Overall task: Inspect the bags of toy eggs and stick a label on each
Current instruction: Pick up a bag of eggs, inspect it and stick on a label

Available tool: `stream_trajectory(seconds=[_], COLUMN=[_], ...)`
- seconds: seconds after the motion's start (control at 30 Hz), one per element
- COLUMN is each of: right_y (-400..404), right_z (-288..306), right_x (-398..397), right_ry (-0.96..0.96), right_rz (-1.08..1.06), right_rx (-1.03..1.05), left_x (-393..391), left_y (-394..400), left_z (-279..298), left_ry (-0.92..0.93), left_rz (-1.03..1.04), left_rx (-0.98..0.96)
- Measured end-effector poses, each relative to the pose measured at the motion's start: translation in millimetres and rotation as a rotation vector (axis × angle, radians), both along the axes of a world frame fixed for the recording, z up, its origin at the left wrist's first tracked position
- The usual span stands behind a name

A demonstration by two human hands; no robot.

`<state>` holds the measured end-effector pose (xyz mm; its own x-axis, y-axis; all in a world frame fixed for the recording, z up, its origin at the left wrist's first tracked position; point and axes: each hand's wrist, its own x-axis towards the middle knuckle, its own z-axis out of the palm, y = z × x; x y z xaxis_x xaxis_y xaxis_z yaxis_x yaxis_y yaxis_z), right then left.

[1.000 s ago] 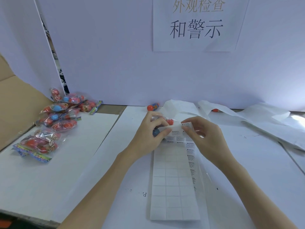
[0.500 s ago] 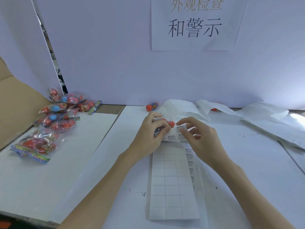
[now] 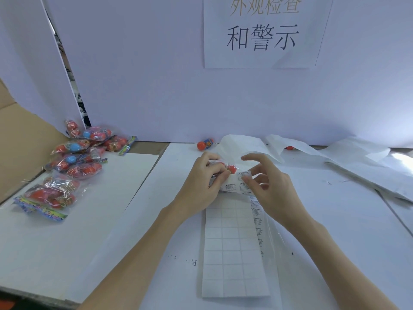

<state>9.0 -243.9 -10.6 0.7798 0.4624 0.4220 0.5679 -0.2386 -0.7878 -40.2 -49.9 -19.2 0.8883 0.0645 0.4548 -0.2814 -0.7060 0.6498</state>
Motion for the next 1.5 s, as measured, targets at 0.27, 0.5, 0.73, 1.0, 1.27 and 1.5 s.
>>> stream_trajectory(seconds=[0.27, 0.5, 0.73, 1.0, 1.27, 1.5], right_y=[0, -7, -17, -12, -7, 2], right_z=[3, 15, 18, 24, 25, 13], right_x=[-1, 4, 11, 3, -10, -11], right_ry=[-0.019, 0.277, 0.36, 0.459, 0.182, 0.329], right_rz=[-0.031, -0.16, -0.229, 0.002, 0.221, 0.097], right_rx=[-0.022, 0.45, 0.533, 0.578, 0.177, 0.194], left_x=[-1, -2, -7, -2, -8, -7], left_y=[3, 7, 18, 24, 16, 14], left_z=[1, 6, 20, 18, 18, 26], left_ry=[-0.007, 0.029, 0.041, 0.027, 0.051, 0.144], left_rz=[0.009, 0.044, -0.007, 0.172, -0.024, 0.179], left_rx=[-0.01, -0.137, -0.506, -0.544, -0.347, -0.647])
